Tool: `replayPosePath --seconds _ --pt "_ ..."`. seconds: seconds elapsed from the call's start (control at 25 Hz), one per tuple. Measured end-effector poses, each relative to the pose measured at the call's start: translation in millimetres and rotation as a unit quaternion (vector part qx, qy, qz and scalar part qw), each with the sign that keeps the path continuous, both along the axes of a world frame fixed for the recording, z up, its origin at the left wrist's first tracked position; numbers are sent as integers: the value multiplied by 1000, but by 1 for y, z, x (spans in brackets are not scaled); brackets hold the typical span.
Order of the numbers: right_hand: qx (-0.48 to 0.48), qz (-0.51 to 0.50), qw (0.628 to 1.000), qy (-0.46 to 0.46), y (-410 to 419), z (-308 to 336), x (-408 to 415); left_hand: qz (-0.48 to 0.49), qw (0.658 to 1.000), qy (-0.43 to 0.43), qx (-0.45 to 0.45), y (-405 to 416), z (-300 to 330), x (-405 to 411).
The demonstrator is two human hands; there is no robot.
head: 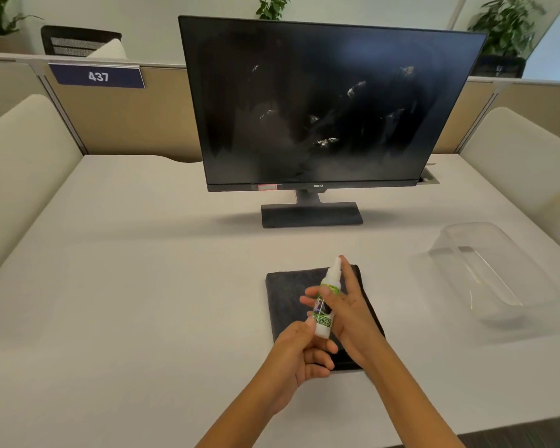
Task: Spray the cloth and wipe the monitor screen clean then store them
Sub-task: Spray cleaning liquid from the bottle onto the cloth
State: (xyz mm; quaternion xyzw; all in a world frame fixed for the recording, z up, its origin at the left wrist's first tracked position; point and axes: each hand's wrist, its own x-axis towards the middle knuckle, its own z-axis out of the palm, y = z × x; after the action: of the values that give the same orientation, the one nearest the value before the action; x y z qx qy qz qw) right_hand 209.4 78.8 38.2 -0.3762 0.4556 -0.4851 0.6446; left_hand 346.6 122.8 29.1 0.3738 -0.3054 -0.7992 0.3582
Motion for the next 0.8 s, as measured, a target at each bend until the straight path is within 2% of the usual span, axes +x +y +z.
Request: replayPosePath --seconds 0.08,0.16,0.2,0.24,0.28,0.32,0.36,0.4,0.48,0.6,0.72,0.8 --pt "0 16 999 46 1 -7 9 -13 998 -59 11 1 0 1" --pt "-15 18 992 124 -2 -12 14 -27 978 -206 -33 2 -3 2" --pt "-20 17 987 157 -5 -14 15 -27 947 -307 -94 2 -7 5" --pt "-23 24 981 189 -9 -15 13 -22 888 -420 -183 3 -13 9" --pt "-27 41 972 229 -14 -16 11 -15 809 -519 -276 4 -20 14" --pt "-33 65 957 280 -19 -17 8 -12 733 -583 -351 6 -26 18" --pt "-40 92 937 334 -23 -18 4 -24 672 -619 -405 8 -31 21" --pt "-50 115 915 384 -27 -19 1 -46 630 -643 -433 10 -36 23" --pt "-82 156 860 478 -34 -23 -3 -66 573 -679 -454 15 -43 23" --pt "-122 221 781 572 -38 -31 -3 -87 530 -716 -447 21 -57 26" --pt "-132 248 759 588 -42 -38 0 -103 512 -732 -437 21 -64 29" --pt "-147 254 752 590 -43 -40 1 -114 524 -729 -425 22 -62 30"
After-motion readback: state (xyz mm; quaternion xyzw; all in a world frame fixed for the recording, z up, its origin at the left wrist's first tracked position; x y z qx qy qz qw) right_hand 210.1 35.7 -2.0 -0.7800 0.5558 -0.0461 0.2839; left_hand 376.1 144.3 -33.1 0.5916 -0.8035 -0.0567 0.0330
